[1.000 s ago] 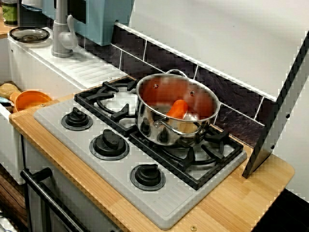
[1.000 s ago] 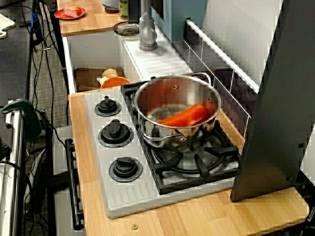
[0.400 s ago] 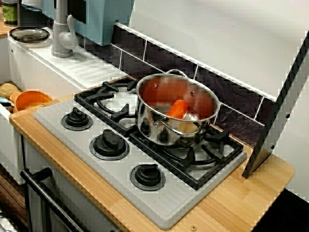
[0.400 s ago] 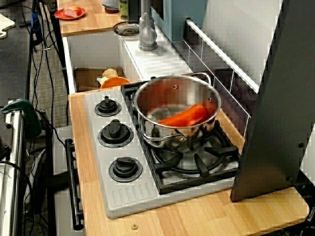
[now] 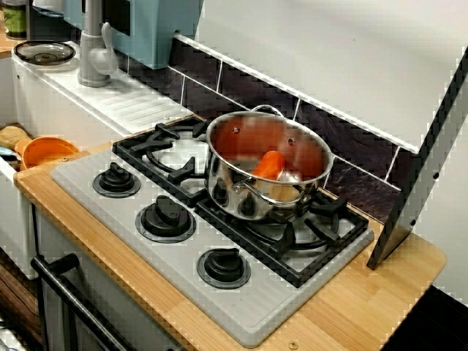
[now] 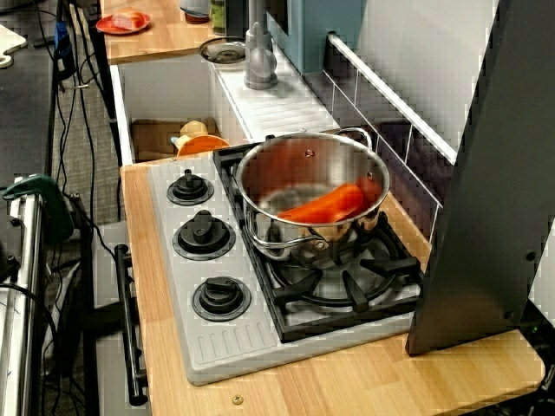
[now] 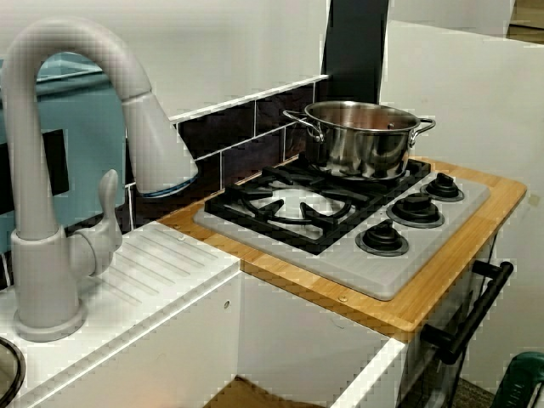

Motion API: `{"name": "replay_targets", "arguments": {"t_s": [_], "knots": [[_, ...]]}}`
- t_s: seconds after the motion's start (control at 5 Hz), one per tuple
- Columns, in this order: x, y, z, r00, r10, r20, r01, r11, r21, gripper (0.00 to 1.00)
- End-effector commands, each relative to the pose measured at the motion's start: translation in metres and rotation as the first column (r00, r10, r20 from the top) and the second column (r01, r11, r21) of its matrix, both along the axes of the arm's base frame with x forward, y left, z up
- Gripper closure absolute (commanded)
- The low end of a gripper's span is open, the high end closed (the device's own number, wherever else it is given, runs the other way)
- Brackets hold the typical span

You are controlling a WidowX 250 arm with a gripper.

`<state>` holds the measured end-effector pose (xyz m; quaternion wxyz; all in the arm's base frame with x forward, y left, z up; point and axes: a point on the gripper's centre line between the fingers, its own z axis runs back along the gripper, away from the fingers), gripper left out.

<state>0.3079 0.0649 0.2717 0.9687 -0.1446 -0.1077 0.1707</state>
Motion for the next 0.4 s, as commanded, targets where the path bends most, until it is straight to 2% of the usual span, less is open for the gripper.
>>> {"name": "replay_targets", "arguments": {"t_s": [0.0, 0.2], "knots": [[-0.0064, 0.0075, 0.0164, 0.999, -0.002, 0.053, 0.001, 1.000, 0.021, 1.00], [-0.0066, 0.0018, 0.0129, 0.999, -0.020, 0.041, 0.020, 1.000, 0.017, 1.00]]}}
